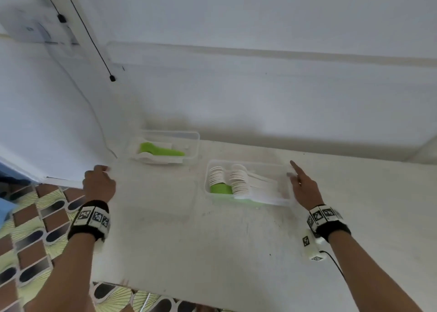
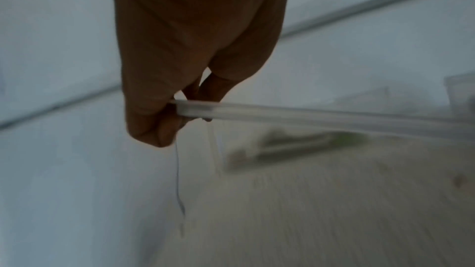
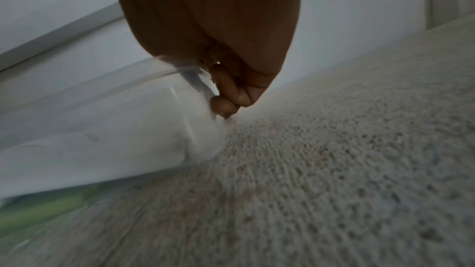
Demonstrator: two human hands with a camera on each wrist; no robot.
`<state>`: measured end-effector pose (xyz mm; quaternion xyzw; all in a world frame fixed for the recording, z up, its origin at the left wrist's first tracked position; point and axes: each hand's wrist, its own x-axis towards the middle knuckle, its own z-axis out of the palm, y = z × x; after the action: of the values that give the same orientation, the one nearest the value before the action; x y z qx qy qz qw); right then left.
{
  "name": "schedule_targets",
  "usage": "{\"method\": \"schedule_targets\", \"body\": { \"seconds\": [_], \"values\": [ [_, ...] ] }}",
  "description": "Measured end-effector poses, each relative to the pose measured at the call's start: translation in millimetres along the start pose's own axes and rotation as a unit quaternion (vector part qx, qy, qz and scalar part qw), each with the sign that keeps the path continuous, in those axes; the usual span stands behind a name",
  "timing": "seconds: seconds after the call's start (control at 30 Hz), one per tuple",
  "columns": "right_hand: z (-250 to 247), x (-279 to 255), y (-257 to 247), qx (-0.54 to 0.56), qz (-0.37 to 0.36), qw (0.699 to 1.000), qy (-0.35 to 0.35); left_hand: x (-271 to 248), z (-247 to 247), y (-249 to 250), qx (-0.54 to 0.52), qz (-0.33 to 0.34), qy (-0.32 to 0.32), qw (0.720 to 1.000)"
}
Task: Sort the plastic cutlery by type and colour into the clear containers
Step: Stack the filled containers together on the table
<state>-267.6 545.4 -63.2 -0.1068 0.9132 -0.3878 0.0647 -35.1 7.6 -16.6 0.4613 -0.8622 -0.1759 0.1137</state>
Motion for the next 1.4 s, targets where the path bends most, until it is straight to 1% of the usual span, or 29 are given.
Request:
{"method": "schedule_targets", "body": {
  "seconds": [0.07, 0.13, 0.2, 0.27, 0.33, 0.37, 0.4, 0.43, 0.5, 0.53, 0.57, 0.6, 0.63, 0.67, 0.7, 0.73, 0.77, 0.8, 0.83, 0.87, 0.9, 0.93, 0.97, 1.07, 1.13, 1.2, 1.23, 1.3, 1.4],
  "values": [
    [1.3, -2.8, -1.6, 0.005, 0.000, 1.000, 0.010, -14.4, -34.4, 24.1, -0.025, 0.055, 0.065, 0.996],
    [1.2, -2.9, -2.2, 0.005, 0.000, 1.000, 0.014, -32.0, -72.6, 52.3, -0.029, 0.130, 0.121, 0.984],
    [-0.1, -1.6, -1.8, 0.009, -0.001, 1.000, 0.016, -46.1, -105.7, 81.9, -0.049, 0.224, 0.165, 0.959],
    [-3.9, -2.1, -3.3, 0.028, 0.007, 1.000, 0.006, -53.0, -123.2, 103.9, -0.065, 0.309, 0.188, 0.930],
    [-8.5, -3.1, -7.5, 0.018, 0.032, 0.999, -0.013, -58.1, -132.2, 124.5, -0.080, 0.339, 0.199, 0.916],
    [-10.9, -4.5, -11.4, -0.017, 0.044, 0.999, -0.010, -60.5, -134.0, 136.3, -0.080, 0.338, 0.213, 0.913],
    [-13.9, -6.7, -17.5, -0.062, 0.047, 0.997, 0.016, -64.4, -134.3, 149.6, -0.100, 0.326, 0.227, 0.912],
    [-16.9, -8.5, -25.2, -0.086, 0.037, 0.993, 0.066, -70.6, -132.5, 164.5, -0.138, 0.319, 0.237, 0.907],
    [-25.3, -12.7, -48.9, -0.042, -0.019, 0.985, 0.167, -88.1, -124.3, 199.5, -0.242, 0.321, 0.233, 0.885],
    [-30.2, -12.8, -62.3, 0.018, -0.036, 0.985, 0.170, -93.7, -113.1, 211.4, -0.301, 0.334, 0.220, 0.866],
    [-36.2, -10.1, -75.9, 0.107, -0.020, 0.986, 0.126, -97.1, -98.2, 220.9, -0.360, 0.345, 0.194, 0.845],
    [-42.4, -6.0, -88.6, 0.219, 0.031, 0.974, 0.045, -99.5, -81.3, 227.5, -0.410, 0.349, 0.156, 0.828],
    [-49.1, -1.5, -98.5, 0.347, 0.090, 0.932, -0.053, -101.8, -63.2, 232.6, -0.442, 0.349, 0.115, 0.819],
    [-57.7, 3.2, -103.6, 0.455, 0.135, 0.871, -0.129, -105.5, -46.3, 236.4, -0.458, 0.346, 0.076, 0.815],
    [-66.5, 7.2, -106.4, 0.525, 0.164, 0.816, -0.176, -110.1, -31.4, 239.2, -0.468, 0.342, 0.041, 0.814],
    [-73.0, 11.3, -104.4, 0.561, 0.180, 0.784, -0.198, -117.1, -19.5, 241.6, -0.476, 0.338, 0.009, 0.812],
    [-79.0, 12.2, -101.0, 0.572, 0.190, 0.772, -0.202, -122.1, -7.9, 241.7, -0.481, 0.332, -0.022, 0.811],
    [-83.3, 11.4, -96.2, 0.566, 0.196, 0.776, -0.200, -124.8, 3.8, 238.9, -0.480, 0.327, -0.053, 0.812],
    [-83.8, 11.7, -88.8, 0.546, 0.196, 0.792, -0.188, -124.7, 15.5, 233.6, -0.473, 0.327, -0.084, 0.814],
    [-81.7, 12.2, -81.0, 0.511, 0.189, 0.819, -0.179, -122.7, 27.1, 226.2, -0.458, 0.331, -0.114, 0.817],
    [-77.2, 12.3, -73.0, 0.456, 0.180, 0.855, -0.167, -118.2, 38.3, 216.8, -0.438, 0.335, -0.140, 0.823],
    [-71.1, 12.6, -64.8, 0.390, 0.170, 0.892, -0.155, -114.2, 48.3, 206.9, -0.419, 0.331, -0.161, 0.830],
    [-65.3, 12.4, -58.6, 0.328, 0.164, 0.920, -0.139, -113.1, 56.1, 198.7, -0.410, 0.324, -0.177, 0.834],
    [-49.5, 11.3, -40.2, 0.174, 0.138, 0.967, -0.124, -118.5, 71.9, 182.2, -0.364, 0.342, -0.206, 0.842],
    [-44.1, 7.7, -33.5, 0.058, 0.110, 0.985, -0.116, -121.8, 79.2, 171.1, -0.298, 0.369, -0.229, 0.850],
    [-37.1, 1.7, -30.8, -0.015, 0.087, 0.993, -0.078, -122.2, 85.4, 162.4, -0.229, 0.391, -0.257, 0.853],
    [-32.9, -2.7, -31.2, -0.022, 0.081, 0.995, -0.057, -121.7, 87.4, 159.4, -0.208, 0.397, -0.267, 0.853],
    [-24.5, -8.0, -34.3, -0.012, 0.083, 0.996, -0.024, -121.1, 87.1, 159.2, -0.208, 0.386, -0.276, 0.855],
    [-16.2, -8.2, -38.6, -0.005, 0.086, 0.996, -0.008, -120.6, 85.6, 168.7, -0.217, 0.331, -0.305, 0.866]
  ]
}}
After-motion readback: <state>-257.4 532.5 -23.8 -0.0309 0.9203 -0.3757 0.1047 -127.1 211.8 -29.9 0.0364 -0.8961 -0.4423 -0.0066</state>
